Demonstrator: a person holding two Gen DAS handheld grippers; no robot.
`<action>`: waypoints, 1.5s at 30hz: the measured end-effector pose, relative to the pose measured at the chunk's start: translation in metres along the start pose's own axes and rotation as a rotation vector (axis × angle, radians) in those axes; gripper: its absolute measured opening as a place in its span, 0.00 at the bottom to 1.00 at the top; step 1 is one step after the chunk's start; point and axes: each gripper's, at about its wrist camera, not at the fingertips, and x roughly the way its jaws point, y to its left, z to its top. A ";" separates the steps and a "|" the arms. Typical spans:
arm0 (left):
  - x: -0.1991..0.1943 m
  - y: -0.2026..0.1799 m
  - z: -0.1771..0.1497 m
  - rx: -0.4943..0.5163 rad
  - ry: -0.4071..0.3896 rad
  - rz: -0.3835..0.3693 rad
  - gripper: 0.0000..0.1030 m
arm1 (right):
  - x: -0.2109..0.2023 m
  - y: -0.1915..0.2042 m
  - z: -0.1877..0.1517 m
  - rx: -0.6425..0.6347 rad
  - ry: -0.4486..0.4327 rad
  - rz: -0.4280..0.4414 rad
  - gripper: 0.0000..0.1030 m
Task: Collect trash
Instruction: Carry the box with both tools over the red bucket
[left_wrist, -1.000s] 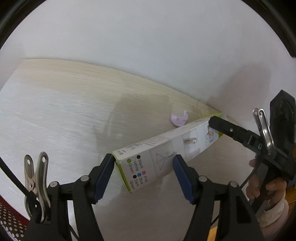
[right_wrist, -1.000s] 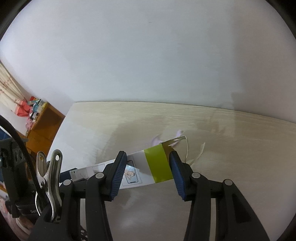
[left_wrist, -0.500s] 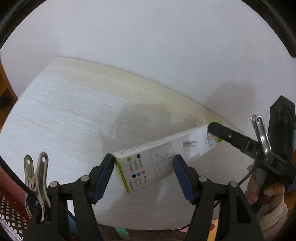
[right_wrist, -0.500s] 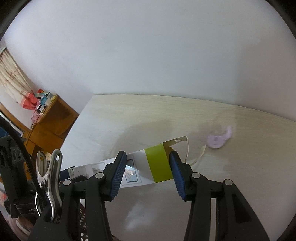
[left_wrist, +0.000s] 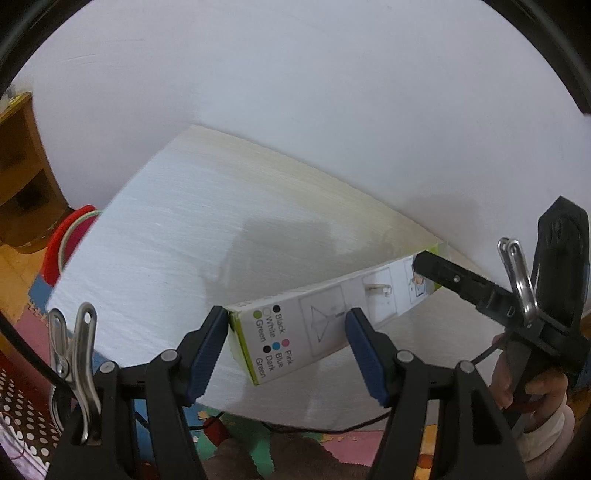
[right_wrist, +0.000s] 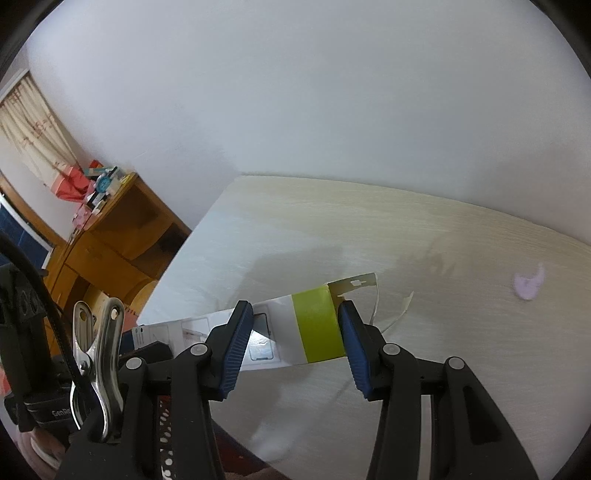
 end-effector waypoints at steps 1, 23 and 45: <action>-0.001 0.005 -0.001 -0.001 -0.003 0.004 0.67 | 0.004 0.009 -0.001 -0.006 0.001 0.003 0.48; -0.108 0.131 0.022 -0.183 -0.105 0.137 0.67 | 0.097 0.158 0.032 -0.177 0.076 0.135 0.48; -0.116 0.255 0.075 -0.369 -0.171 0.271 0.67 | 0.210 0.259 0.091 -0.319 0.181 0.261 0.49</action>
